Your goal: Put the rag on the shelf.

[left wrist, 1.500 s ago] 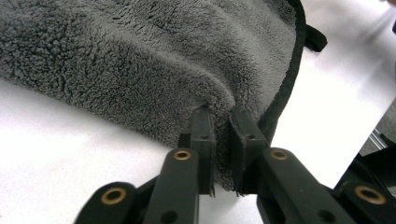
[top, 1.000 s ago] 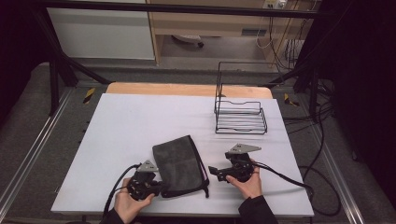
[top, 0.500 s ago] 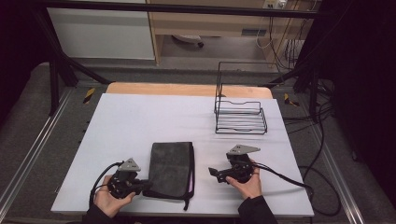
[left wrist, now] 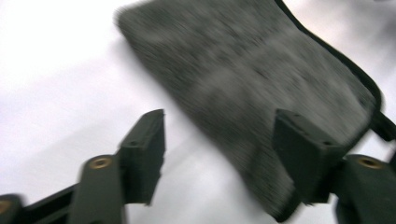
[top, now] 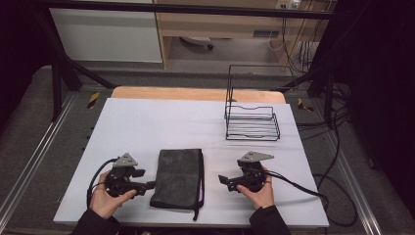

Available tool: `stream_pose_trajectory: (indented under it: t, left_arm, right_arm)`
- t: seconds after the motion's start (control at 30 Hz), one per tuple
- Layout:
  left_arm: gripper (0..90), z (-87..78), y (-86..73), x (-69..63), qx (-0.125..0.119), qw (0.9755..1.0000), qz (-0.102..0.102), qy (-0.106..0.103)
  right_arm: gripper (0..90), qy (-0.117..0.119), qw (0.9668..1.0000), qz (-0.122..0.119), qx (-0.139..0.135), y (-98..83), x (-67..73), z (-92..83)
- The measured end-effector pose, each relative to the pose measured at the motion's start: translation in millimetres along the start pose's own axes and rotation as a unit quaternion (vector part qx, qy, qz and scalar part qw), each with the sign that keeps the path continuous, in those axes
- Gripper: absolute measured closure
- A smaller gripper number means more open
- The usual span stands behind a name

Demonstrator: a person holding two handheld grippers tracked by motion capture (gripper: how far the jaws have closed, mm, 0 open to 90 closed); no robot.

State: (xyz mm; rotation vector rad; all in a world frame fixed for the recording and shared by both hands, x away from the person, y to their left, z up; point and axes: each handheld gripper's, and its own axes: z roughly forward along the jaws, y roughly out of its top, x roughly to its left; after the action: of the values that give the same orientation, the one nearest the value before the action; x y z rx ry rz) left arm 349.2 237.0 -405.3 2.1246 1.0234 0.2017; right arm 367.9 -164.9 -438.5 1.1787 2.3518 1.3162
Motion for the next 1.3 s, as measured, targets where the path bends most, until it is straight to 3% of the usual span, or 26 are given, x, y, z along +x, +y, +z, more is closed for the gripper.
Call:
stream_pose_trajectory:
  t: [0.17, 0.33, 0.47, 0.6, 0.77, 1.0, 1.3]
  left_arm:
    - [14.3, 8.2, 16.0, 14.1, -0.013, 0.9997, -0.008, 0.018]
    - [13.6, 20.4, 30.2, 20.9, -0.017, 0.9989, -0.010, 0.041]
    - [13.6, 34.4, 39.2, 29.6, -0.015, 0.9977, -0.027, 0.061]
    - [15.0, 47.4, 44.8, 38.3, -0.021, 0.9967, -0.046, 0.063]
    - [23.6, 59.1, 46.7, 45.2, -0.019, 0.9963, -0.063, 0.055]
    - [44.0, 74.6, 44.2, 49.9, -0.009, 0.9949, -0.089, 0.047]
    - [64.5, 84.2, 41.5, 46.4, -0.002, 0.9951, -0.095, 0.029]
  right_arm:
    - [2.4, 0.001, 1.0000, 0.000, 0.004, -0.4, 0.5, -0.1]
    - [2.4, 0.000, 1.0000, -0.001, 0.003, -0.4, 0.1, 0.6]
    - [2.4, -0.001, 1.0000, 0.000, 0.008, -1.0, 0.5, 1.5]
    - [2.4, -0.001, 1.0000, -0.001, 0.009, -1.5, 0.8, 1.5]
    - [2.4, -0.001, 0.9999, 0.000, 0.013, -2.7, 1.6, 2.5]
    - [2.5, -0.001, 0.9999, -0.003, 0.015, -3.7, 1.3, 4.4]
    - [2.8, 0.005, 0.9999, 0.001, 0.016, -3.4, 1.3, 6.1]
